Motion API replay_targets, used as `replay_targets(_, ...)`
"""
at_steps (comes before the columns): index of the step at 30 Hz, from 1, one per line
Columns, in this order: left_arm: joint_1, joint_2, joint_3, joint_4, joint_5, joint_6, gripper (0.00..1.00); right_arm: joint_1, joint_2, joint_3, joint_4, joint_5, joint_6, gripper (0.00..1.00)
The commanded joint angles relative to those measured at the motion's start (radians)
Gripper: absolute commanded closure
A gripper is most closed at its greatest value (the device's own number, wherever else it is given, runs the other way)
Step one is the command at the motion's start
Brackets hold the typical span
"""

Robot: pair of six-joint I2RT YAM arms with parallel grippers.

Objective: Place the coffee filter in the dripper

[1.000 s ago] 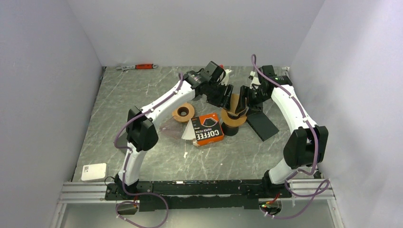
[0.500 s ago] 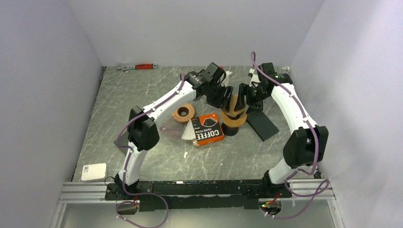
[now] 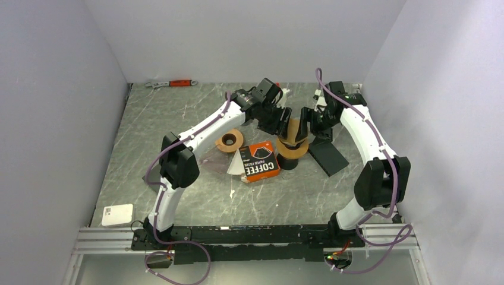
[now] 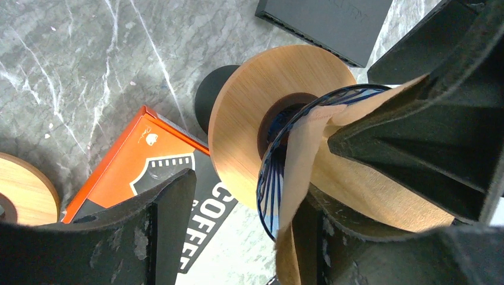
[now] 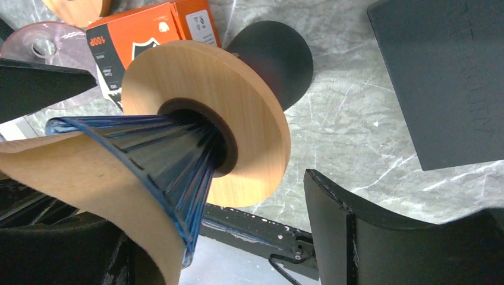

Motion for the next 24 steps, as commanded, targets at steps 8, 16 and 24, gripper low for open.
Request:
replay_targets(8,-0.007,0.005,0.025,0.025,0.011,0.011,0.36,-0.012,0.029,-0.013,0.012,-0.018,-0.014,0.29)
replay_targets(16,-0.007,0.016,0.016,0.026,0.017,0.017,0.36,-0.011,0.034,-0.028,0.017,-0.02,-0.017,0.33)
replay_targets(24,-0.007,0.016,0.017,0.026,0.017,0.022,0.35,-0.011,0.025,-0.053,0.028,-0.025,-0.019,0.4)
